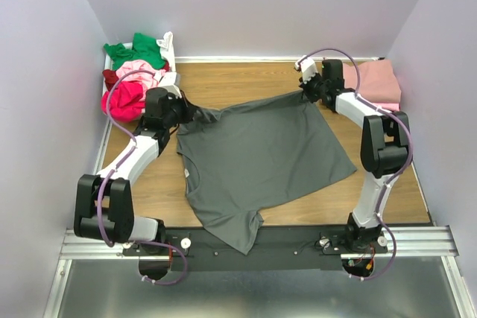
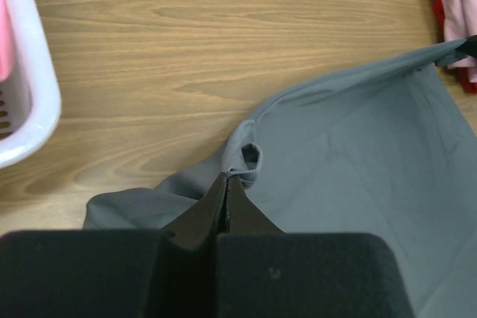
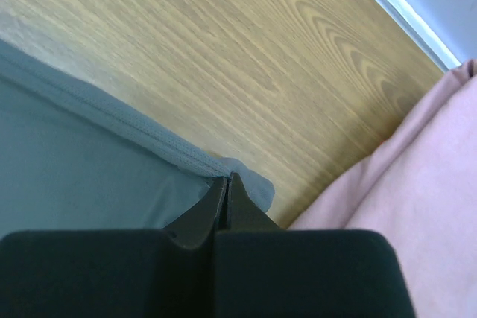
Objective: Fold and stack the t-shirts
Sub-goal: Fold the tshirt
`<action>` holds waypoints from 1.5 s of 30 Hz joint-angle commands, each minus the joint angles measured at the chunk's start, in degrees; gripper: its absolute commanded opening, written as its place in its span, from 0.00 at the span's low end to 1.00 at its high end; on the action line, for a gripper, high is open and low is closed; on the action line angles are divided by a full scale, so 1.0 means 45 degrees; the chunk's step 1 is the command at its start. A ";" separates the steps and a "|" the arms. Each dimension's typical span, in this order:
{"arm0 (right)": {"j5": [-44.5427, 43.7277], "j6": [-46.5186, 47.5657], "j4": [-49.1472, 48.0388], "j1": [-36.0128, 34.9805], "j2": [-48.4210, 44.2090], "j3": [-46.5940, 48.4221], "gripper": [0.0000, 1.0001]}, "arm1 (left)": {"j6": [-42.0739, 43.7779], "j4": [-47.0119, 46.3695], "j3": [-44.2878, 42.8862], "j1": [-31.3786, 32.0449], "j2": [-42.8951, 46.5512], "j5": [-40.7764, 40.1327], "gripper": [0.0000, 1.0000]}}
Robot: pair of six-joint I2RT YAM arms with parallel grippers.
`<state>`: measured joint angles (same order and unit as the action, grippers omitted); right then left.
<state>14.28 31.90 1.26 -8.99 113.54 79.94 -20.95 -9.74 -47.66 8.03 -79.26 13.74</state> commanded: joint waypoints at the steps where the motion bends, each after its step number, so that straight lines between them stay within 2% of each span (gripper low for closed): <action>1: 0.0654 0.0449 -0.0064 0.0299 -0.0893 -0.0731 0.01 | -0.0675 0.0482 0.0239 0.0401 0.0855 -0.0142 0.00; 12: 0.1122 0.0684 -0.0084 0.0592 -0.1324 -0.1514 0.01 | -0.1925 0.1324 0.1625 0.1671 0.2847 -0.1176 0.00; 20: 0.1904 0.1211 -0.0103 0.0827 -0.2318 -0.2647 0.01 | -0.2804 0.1967 0.2524 0.1965 0.4136 -0.1703 0.00; 34: 0.1865 0.1270 -0.0065 0.1002 -0.2691 -0.3330 0.01 | -0.3274 0.2554 0.3013 0.2121 0.5484 -0.1822 0.00; 45: 0.1534 0.1680 -0.0064 0.1041 -0.2789 -0.3917 0.03 | -0.3352 0.2574 0.3423 0.2199 0.5544 -0.1685 0.00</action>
<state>21.47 38.00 1.26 -4.75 102.41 63.42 -35.53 0.84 -33.12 17.43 -54.87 7.09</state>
